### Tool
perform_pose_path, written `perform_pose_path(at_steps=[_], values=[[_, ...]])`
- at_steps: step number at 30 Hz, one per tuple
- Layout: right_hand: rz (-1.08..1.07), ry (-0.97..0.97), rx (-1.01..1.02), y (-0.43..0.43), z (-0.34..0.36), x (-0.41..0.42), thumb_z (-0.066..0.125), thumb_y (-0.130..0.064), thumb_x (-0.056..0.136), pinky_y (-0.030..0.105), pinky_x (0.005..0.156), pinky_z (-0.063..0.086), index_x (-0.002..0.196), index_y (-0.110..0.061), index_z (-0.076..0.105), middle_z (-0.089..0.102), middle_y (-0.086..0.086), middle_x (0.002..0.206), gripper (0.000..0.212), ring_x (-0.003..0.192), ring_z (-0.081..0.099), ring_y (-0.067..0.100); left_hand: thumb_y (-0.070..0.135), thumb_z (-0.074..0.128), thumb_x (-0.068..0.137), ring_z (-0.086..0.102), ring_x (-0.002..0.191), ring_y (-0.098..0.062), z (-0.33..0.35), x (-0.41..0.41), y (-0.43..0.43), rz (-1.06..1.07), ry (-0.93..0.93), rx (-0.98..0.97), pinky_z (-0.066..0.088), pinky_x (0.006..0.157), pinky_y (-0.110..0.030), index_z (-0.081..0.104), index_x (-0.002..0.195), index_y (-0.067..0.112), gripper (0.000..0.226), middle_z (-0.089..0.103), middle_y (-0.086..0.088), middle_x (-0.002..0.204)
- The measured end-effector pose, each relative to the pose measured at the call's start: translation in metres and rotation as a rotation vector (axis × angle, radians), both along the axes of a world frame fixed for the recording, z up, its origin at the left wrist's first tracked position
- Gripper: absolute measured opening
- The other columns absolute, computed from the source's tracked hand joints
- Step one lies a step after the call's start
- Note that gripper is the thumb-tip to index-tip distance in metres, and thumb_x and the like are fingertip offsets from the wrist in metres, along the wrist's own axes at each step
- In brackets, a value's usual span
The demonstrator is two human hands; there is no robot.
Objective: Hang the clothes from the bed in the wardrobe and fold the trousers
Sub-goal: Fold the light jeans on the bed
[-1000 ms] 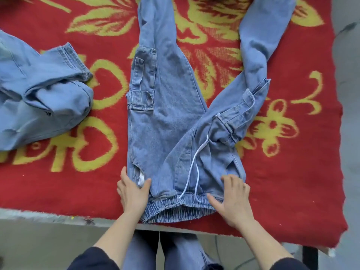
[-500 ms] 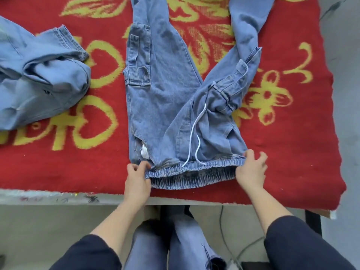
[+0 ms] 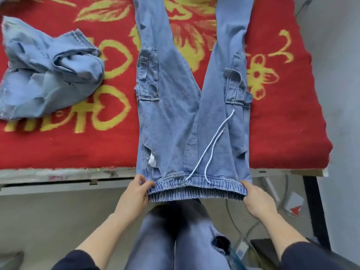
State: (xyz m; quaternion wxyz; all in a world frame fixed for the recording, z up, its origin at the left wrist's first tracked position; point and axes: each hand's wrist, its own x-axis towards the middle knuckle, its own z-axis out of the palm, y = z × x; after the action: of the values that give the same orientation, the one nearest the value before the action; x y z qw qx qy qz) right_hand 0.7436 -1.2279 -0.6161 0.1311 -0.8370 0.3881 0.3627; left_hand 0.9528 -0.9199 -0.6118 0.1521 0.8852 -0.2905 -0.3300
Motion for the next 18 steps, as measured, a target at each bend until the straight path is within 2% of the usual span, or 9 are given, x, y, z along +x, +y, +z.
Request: perform_pose_path(at_steps=[2, 4, 7, 8, 10, 12, 15, 18], values=[[0.035, 0.081, 0.018, 0.010, -0.003, -0.011, 0.041, -0.017, 0.087, 0.034, 0.079, 0.048, 0.142, -0.033, 0.034, 0.060, 0.007, 0.126, 0.058, 0.106, 0.061, 0.028, 0.001, 0.052, 0.079, 0.052, 0.091, -0.022, -0.006, -0.007, 0.009, 0.008, 0.031, 0.049, 0.046, 0.068, -0.033, 0.064, 0.107, 0.022, 0.037, 0.043, -0.002, 0.109], [0.043, 0.231, 0.098, 0.022, -0.006, -0.017, 0.040, -0.020, 0.088, 0.033, 0.081, 0.045, 0.141, -0.034, 0.036, 0.058, 0.005, 0.130, 0.054, 0.110, 0.058, 0.026, 0.010, 0.051, 0.084, 0.056, 0.096, -0.022, -0.012, -0.009, 0.012, -0.083, 0.117, 0.231, 0.045, 0.072, -0.031, 0.062, 0.108, 0.029, 0.033, 0.045, 0.000, 0.113], [0.064, 0.382, 0.230, 0.031, -0.011, -0.008, 0.045, -0.036, 0.086, 0.033, 0.079, 0.044, 0.119, -0.023, 0.051, 0.058, 0.003, 0.124, 0.036, 0.108, 0.057, 0.024, 0.021, 0.050, 0.086, 0.057, 0.108, -0.023, -0.021, -0.010, 0.008, -0.283, 0.256, 0.498, 0.047, 0.084, -0.034, 0.059, 0.115, 0.032, 0.032, 0.045, 0.001, 0.124], [0.048, 0.381, 0.252, 0.031, -0.012, -0.002, 0.049, -0.043, 0.083, 0.032, 0.077, 0.044, 0.113, -0.021, 0.052, 0.058, 0.003, 0.121, 0.037, 0.106, 0.057, 0.024, 0.026, 0.051, 0.086, 0.056, 0.112, -0.025, -0.025, -0.009, 0.006, -0.303, 0.276, 0.541, 0.046, 0.088, -0.036, 0.057, 0.119, 0.030, 0.034, 0.044, -0.001, 0.128], [-0.003, 0.326, 0.292, 0.023, -0.015, 0.013, 0.056, -0.052, 0.080, 0.033, 0.081, 0.046, 0.122, -0.020, 0.050, 0.057, 0.005, 0.125, 0.053, 0.111, 0.057, 0.024, 0.038, 0.052, 0.087, 0.053, 0.117, -0.028, -0.031, -0.005, -0.001, -0.315, 0.282, 0.598, 0.045, 0.091, -0.039, 0.047, 0.129, 0.027, 0.044, 0.042, -0.004, 0.132], [-0.077, 0.189, 0.321, 0.008, -0.015, 0.033, 0.060, -0.049, 0.082, 0.033, 0.089, 0.046, 0.132, -0.017, 0.049, 0.055, 0.006, 0.134, 0.060, 0.118, 0.055, 0.026, 0.041, 0.050, 0.088, 0.053, 0.117, -0.027, -0.034, 0.002, -0.015, -0.259, 0.260, 0.552, 0.045, 0.090, -0.038, 0.047, 0.129, 0.024, 0.044, 0.048, -0.005, 0.131], [-0.150, -0.039, 0.231, -0.026, -0.012, 0.069, 0.057, -0.035, 0.087, 0.032, 0.083, 0.045, 0.116, -0.014, 0.059, 0.063, 0.009, 0.121, 0.035, 0.107, 0.058, 0.028, 0.029, 0.046, 0.088, 0.057, 0.109, -0.024, -0.032, 0.018, -0.051, -0.127, 0.166, 0.381, 0.046, 0.082, -0.032, 0.057, 0.112, 0.021, 0.028, 0.060, -0.001, 0.120], [-0.124, -0.168, 0.112, -0.065, -0.005, 0.113, 0.053, -0.028, 0.089, 0.034, 0.084, 0.045, 0.116, -0.015, 0.060, 0.065, 0.011, 0.118, 0.030, 0.107, 0.058, 0.030, 0.023, 0.045, 0.090, 0.058, 0.106, -0.024, -0.024, 0.040, -0.104, -0.033, 0.091, 0.226, 0.046, 0.082, -0.033, 0.059, 0.114, 0.023, 0.028, 0.061, -0.001, 0.115]])
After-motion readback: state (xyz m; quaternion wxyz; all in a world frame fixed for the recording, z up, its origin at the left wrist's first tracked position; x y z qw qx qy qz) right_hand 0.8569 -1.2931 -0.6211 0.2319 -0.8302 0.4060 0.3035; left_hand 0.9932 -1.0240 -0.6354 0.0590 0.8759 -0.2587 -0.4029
